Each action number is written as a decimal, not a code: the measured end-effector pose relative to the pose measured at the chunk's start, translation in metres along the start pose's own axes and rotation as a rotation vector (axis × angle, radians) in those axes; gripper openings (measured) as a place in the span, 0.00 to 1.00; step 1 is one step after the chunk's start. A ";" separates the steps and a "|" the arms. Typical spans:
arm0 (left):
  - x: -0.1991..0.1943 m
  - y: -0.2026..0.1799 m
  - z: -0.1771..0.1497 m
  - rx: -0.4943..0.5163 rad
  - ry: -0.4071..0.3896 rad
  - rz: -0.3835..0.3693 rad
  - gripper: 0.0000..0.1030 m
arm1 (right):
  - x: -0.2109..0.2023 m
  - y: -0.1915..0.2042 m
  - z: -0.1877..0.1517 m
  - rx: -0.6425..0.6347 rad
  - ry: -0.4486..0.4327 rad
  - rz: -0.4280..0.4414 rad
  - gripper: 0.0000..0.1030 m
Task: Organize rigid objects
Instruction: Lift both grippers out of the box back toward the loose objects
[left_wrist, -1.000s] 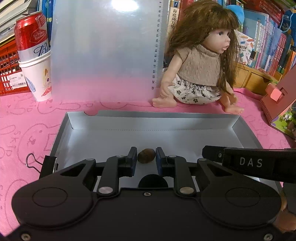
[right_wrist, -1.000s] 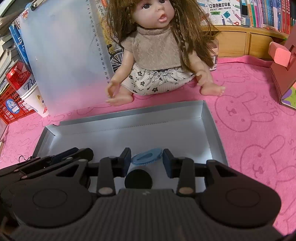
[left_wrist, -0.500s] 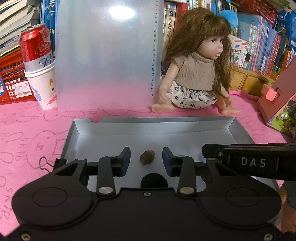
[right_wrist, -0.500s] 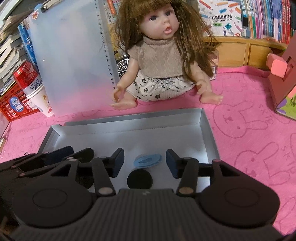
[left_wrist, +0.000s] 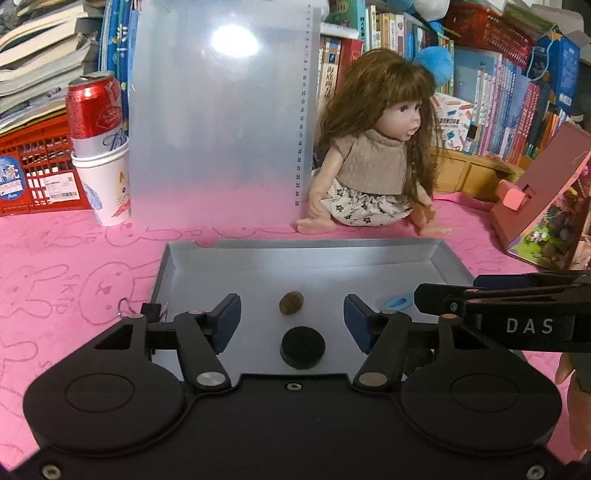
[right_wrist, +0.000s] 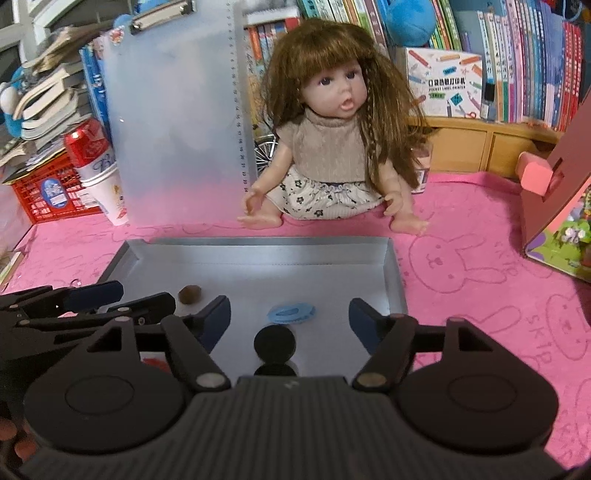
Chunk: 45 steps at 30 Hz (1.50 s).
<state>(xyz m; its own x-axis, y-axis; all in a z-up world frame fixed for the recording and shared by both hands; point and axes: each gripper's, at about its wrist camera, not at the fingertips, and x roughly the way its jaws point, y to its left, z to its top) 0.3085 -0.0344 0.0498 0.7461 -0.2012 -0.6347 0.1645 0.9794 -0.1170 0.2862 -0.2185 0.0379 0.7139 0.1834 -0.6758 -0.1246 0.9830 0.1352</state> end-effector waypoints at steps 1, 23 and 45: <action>-0.005 0.000 -0.002 0.003 -0.009 -0.004 0.59 | -0.005 0.000 -0.002 -0.009 -0.007 0.006 0.82; -0.110 -0.014 -0.054 0.094 -0.149 -0.107 0.74 | -0.084 0.010 -0.037 -0.089 -0.172 0.130 0.96; -0.170 -0.017 -0.141 0.196 -0.120 -0.136 0.75 | -0.129 0.017 -0.112 -0.318 -0.198 0.140 0.98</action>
<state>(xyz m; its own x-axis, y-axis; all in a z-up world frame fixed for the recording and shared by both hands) 0.0879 -0.0141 0.0525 0.7778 -0.3431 -0.5266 0.3819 0.9234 -0.0375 0.1143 -0.2237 0.0463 0.7902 0.3405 -0.5095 -0.4151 0.9091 -0.0363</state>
